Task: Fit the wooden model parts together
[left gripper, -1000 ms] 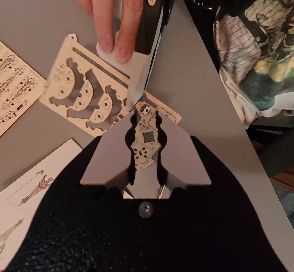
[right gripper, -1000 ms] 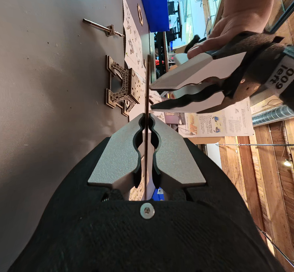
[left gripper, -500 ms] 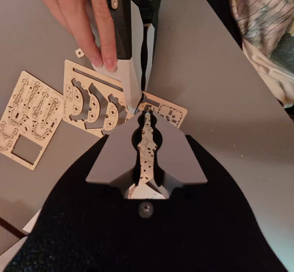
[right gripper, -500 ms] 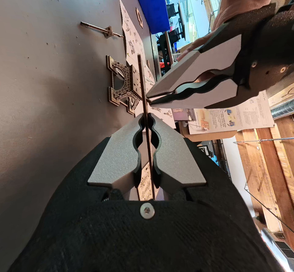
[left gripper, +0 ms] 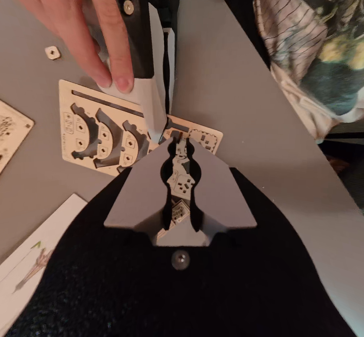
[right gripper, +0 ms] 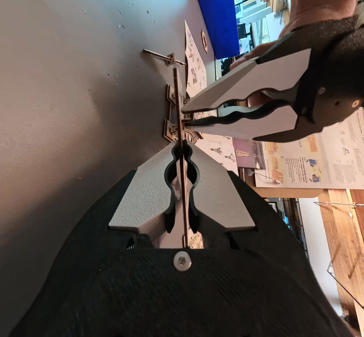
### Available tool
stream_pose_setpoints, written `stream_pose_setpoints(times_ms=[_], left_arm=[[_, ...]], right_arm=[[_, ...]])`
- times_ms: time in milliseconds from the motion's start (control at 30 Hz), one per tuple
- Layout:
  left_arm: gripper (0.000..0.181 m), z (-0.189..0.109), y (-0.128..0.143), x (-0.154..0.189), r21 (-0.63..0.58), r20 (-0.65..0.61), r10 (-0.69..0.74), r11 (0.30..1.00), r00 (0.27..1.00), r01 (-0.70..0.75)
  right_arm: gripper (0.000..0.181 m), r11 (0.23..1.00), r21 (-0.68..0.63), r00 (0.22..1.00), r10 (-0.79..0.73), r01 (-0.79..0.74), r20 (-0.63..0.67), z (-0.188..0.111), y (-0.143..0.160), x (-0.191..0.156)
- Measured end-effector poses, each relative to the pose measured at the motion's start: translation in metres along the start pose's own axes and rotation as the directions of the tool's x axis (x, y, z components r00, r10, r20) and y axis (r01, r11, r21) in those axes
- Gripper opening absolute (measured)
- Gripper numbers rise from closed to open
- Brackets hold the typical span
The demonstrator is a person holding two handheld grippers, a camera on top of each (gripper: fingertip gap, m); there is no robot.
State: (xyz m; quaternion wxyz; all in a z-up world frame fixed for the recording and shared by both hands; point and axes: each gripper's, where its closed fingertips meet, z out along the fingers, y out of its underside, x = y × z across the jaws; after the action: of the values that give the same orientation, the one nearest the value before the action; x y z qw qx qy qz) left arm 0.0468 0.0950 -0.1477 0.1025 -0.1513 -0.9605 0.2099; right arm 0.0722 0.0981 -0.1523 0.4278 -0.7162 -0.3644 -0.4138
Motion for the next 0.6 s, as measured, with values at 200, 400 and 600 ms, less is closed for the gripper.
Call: stream_pose_setpoints(times_ms=[200,400,600], left_arm=[[0.001,0.0,-0.001,-0.015,-0.053,0.03,0.107,0.993,0.994,-0.105],[0.0,-0.025,-0.022,-0.043,-0.137,0.54,0.253,0.968,0.803,-0.213],[0.0,-0.081,-0.023,-0.05,-0.07,0.876,0.125,0.989,0.465,-0.133]], right_arm=[[0.0,0.999,-0.023,0.999,0.037,-0.037,-0.008,-0.003,0.01,0.002],[0.0,0.993,-0.065,0.989,0.09,-0.098,-0.118,-0.019,0.031,0.024],[0.0,0.992,-0.112,0.978,0.041,-0.065,-0.203,-0.024,0.038,0.037]])
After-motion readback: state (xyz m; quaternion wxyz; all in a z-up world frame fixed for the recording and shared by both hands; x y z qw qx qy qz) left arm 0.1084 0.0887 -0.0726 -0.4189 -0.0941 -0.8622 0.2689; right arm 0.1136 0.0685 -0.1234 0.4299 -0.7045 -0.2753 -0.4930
